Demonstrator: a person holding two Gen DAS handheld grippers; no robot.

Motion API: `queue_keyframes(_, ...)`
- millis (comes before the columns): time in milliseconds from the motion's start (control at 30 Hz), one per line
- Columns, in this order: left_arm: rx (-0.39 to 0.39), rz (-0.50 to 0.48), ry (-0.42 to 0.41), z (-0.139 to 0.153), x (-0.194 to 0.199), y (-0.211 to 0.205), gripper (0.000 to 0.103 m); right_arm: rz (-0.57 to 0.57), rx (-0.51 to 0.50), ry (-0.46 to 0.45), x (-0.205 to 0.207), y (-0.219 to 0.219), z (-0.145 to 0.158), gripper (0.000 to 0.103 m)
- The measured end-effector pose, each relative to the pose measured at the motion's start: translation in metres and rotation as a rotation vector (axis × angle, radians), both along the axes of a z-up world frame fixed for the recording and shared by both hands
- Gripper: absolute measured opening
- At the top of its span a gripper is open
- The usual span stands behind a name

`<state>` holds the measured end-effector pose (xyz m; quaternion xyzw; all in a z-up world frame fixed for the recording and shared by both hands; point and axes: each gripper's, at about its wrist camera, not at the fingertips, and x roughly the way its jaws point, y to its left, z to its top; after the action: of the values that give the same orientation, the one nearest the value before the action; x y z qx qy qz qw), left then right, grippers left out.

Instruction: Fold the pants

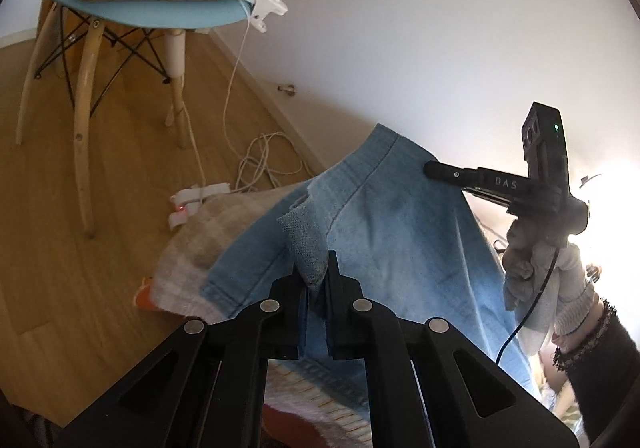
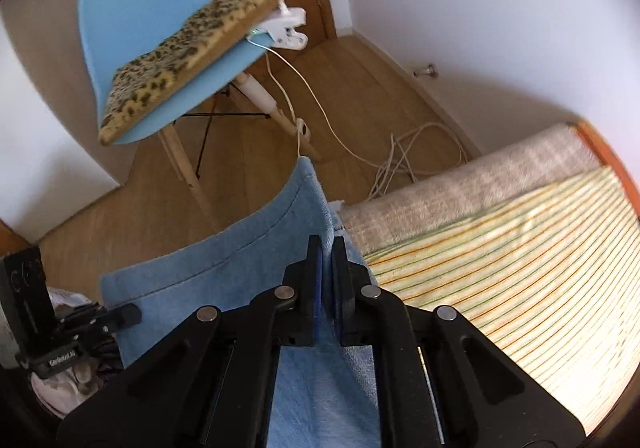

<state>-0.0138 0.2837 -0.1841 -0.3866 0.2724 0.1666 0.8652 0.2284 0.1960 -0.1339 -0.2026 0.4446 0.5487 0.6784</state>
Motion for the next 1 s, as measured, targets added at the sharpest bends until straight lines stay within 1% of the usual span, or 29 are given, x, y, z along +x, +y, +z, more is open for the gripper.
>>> queue_keyframes(167,-0.017,-0.001,0.030,-0.012,0.003,0.002,0.005,-0.013,-0.029,0.003,0.003,0.004,-0.019,0.005)
queue_keyframes(367,-0.013,0.001,0.075,-0.018,0.005,0.003,0.006,-0.019,-0.057,0.021,0.003,0.009,-0.038,0.005)
queue_keyframes(433,0.015,0.012,0.109,-0.017,0.006,0.001,0.011,-0.018,-0.063,0.009,0.002,0.009,-0.041,0.005)
queue_keyframes(467,0.035,0.030,0.131,-0.014,0.006,0.000,0.012,-0.021,-0.064,0.008,0.003,0.008,-0.042,0.006)
queue_keyframes(533,0.053,0.065,0.143,-0.007,0.003,0.002,0.015,-0.052,-0.059,0.010,0.006,0.005,-0.039,0.010)
queue_keyframes(567,0.064,0.080,0.143,-0.003,0.001,0.003,0.015,-0.061,-0.052,0.012,0.006,0.002,-0.037,0.015)
queue_keyframes(600,0.082,0.088,0.142,0.003,0.000,0.003,0.015,-0.071,-0.039,0.005,0.005,-0.002,-0.032,0.026)
queue_keyframes(633,0.099,0.089,0.142,0.007,0.000,0.003,0.015,-0.081,-0.027,-0.008,0.004,-0.006,-0.027,0.033)
queue_keyframes(667,0.116,0.086,0.137,0.013,0.000,0.003,0.015,-0.092,-0.014,-0.017,0.004,-0.010,-0.022,0.046)
queue_keyframes(700,0.137,0.077,0.129,0.021,0.001,0.001,0.015,-0.107,0.004,-0.023,0.003,-0.017,-0.016,0.050)
queue_keyframes(767,0.149,0.054,0.108,0.032,0.003,-0.001,0.018,-0.134,0.040,-0.016,0.003,-0.034,-0.003,0.050)
queue_keyframes(800,0.149,0.038,0.096,0.038,0.005,-0.002,0.025,-0.154,0.048,-0.019,0.003,-0.043,0.002,0.050)
queue_keyframes(900,0.164,-0.006,0.075,0.051,0.014,-0.011,0.026,-0.208,0.077,-0.025,0.001,-0.076,0.020,0.052)
queue_keyframes(1000,0.179,-0.075,0.045,0.064,0.025,-0.028,0.026,-0.274,0.099,-0.045,0.002,-0.116,0.039,0.054)
